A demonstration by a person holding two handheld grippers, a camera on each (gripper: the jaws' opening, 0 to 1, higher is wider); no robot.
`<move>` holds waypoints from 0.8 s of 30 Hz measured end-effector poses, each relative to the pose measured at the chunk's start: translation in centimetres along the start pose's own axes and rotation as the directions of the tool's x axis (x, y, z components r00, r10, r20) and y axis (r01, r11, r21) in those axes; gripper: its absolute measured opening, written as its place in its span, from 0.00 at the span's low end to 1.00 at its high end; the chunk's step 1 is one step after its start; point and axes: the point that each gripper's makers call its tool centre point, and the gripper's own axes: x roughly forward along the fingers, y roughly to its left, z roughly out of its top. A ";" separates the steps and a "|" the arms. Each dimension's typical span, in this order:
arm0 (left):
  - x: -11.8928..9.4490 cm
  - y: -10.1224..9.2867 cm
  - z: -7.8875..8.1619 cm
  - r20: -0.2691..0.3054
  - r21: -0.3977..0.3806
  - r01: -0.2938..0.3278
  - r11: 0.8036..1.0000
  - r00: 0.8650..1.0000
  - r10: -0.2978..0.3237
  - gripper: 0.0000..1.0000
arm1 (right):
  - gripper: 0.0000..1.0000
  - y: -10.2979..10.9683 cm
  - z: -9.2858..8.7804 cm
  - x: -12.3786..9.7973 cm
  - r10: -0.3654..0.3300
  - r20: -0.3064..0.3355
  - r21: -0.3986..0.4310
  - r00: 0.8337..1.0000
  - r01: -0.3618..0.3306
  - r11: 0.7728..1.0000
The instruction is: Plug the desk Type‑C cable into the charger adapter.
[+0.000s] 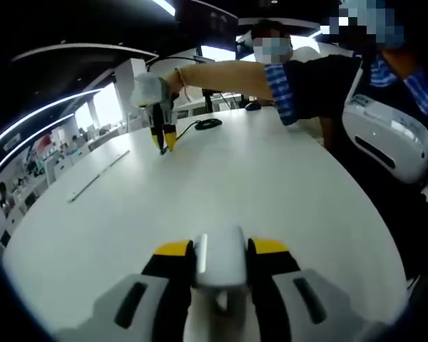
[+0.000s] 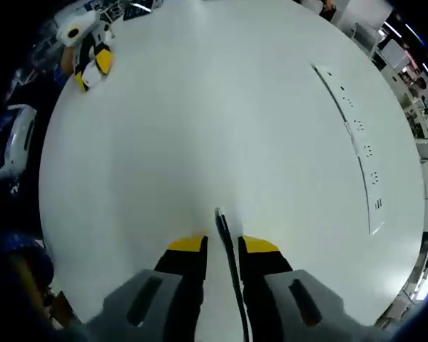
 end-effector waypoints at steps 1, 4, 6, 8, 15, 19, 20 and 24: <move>0.0 0.0 0.0 0.000 0.000 0.000 1.000 1.000 0.000 0.30 | 0.18 0.0 0.1 0.0 0.006 -0.013 0.001 1.000 -0.006 1.000; 0.0 -0.1 0.0 0.001 0.001 0.002 1.000 1.000 -0.002 0.30 | 0.18 0.2 0.0 0.0 0.008 -0.056 -0.015 0.998 -0.009 1.000; -0.1 -0.1 0.0 0.003 0.001 0.004 1.000 1.000 -0.004 0.30 | 0.18 0.3 0.1 0.1 0.006 -0.093 -0.028 0.996 -0.008 1.000; -0.1 -0.2 0.0 0.004 0.001 0.004 1.000 1.000 -0.004 0.30 | 0.18 0.3 0.2 0.1 0.011 -0.120 -0.021 0.993 -0.014 1.000; -0.1 -0.1 0.0 0.009 -0.004 0.008 1.000 1.000 -0.008 0.30 | 0.18 0.7 0.1 0.1 0.030 -0.198 -0.049 0.980 -0.040 0.998; -0.1 0.0 0.0 0.009 -0.009 0.011 1.000 1.000 -0.011 0.30 | 0.18 0.8 -0.2 0.1 0.039 -0.222 -0.097 0.974 -0.062 0.993; 0.0 0.0 0.0 0.009 -0.008 0.011 1.000 1.000 -0.011 0.30 | 0.18 0.7 -0.3 0.1 0.040 -0.224 -0.108 0.974 -0.066 0.992; 0.1 0.0 0.1 0.011 -0.004 0.014 1.000 1.000 -0.014 0.30 | 0.14 0.2 -0.4 0.1 0.034 -0.234 -0.136 0.972 -0.067 0.988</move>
